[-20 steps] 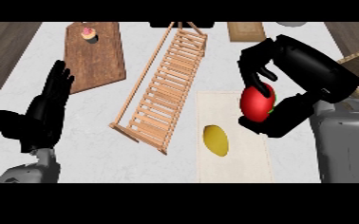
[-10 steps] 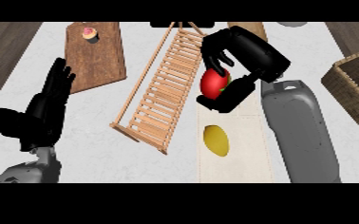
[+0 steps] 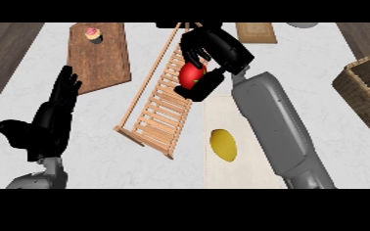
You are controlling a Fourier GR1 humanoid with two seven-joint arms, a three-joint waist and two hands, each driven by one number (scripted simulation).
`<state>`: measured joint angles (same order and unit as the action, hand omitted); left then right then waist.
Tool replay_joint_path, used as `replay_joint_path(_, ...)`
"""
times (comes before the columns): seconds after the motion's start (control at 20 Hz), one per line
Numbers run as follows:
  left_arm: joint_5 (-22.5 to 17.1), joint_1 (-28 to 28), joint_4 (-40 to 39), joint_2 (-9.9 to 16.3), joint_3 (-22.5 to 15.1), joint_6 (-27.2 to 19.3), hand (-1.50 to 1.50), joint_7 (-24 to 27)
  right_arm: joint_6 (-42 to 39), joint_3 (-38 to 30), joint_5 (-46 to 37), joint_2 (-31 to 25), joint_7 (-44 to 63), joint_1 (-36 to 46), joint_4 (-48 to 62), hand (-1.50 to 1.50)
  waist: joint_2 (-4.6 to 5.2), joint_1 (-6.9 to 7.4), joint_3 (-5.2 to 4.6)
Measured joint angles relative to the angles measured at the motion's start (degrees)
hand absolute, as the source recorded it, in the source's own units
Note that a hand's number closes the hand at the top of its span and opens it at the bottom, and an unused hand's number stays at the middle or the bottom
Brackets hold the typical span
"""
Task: Pick the tomato from the placemat and place it in the tiered shelf
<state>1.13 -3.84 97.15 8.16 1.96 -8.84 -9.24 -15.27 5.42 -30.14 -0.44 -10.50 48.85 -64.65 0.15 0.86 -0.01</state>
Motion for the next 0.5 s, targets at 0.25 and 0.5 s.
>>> replay_joint_path(0.25, 0.2, -2.1, -1.8, 0.0, 0.3, 0.3, 0.00, 0.1, 5.2, 1.5, 4.0, 0.2, -0.7, 2.5, 7.4, -1.50, 0.08, 0.21, 0.01)
replay_joint_path(0.5, 0.6, -1.1, -1.0, -0.5, 0.5, 0.1, 0.00, 0.5, 5.7, 2.7, 7.5, 0.4, -1.1, 6.5, 15.7, -1.50, 0.05, 0.30, 0.00)
